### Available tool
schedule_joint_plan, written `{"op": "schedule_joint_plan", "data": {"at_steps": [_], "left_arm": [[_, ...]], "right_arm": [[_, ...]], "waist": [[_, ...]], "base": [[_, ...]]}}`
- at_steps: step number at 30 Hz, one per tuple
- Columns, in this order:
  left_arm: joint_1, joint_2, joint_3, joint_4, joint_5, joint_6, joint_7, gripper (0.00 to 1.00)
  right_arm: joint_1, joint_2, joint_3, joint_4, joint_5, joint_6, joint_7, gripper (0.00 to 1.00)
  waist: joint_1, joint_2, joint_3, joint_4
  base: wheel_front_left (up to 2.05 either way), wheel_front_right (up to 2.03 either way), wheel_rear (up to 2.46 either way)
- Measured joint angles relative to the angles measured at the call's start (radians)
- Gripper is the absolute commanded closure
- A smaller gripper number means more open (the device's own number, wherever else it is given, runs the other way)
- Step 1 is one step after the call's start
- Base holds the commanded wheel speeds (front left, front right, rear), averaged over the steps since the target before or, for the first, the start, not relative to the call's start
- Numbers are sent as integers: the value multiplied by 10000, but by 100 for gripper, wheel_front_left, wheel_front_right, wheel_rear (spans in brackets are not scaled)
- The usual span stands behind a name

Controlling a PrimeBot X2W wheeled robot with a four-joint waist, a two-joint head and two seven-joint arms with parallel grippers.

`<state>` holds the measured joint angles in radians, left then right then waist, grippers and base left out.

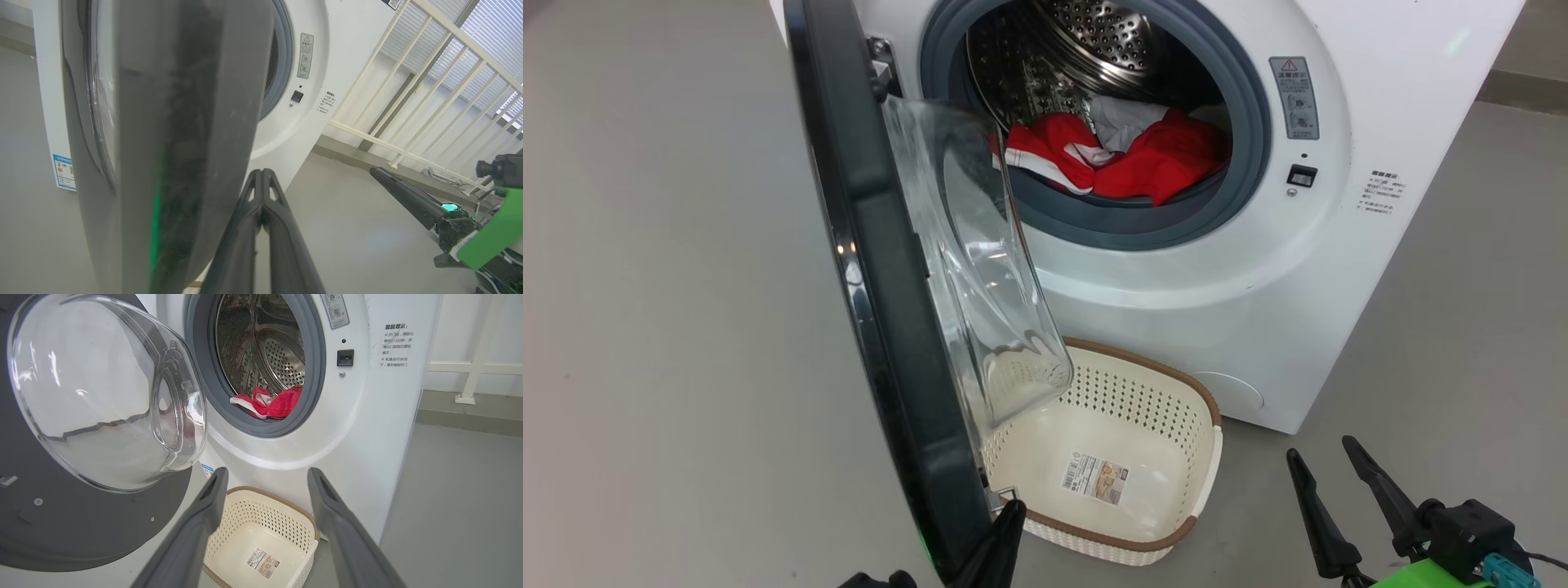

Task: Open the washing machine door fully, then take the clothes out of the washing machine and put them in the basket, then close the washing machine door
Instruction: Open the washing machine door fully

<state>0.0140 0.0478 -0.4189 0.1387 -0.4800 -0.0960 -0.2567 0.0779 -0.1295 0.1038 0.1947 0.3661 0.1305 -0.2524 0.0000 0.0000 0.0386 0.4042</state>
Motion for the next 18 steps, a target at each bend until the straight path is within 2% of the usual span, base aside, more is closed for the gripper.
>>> {"op": "schedule_joint_plan", "data": {"at_steps": [8, 18], "left_arm": [[-7, -75, 357, 29, -211, 255, 15, 100], [96, -71, 1827, -48, 128, 621, 13, 100]], "right_arm": [[3, 36, 23, -15, 0, 0, 0, 0], [10, 79, 58, -31, 0, 0, 0, 0]], "waist": [[-1, 0, -72, 70], [0, 0, -239, 178]], "base": [[0, 0, 0], [0, 0, 0]]}}
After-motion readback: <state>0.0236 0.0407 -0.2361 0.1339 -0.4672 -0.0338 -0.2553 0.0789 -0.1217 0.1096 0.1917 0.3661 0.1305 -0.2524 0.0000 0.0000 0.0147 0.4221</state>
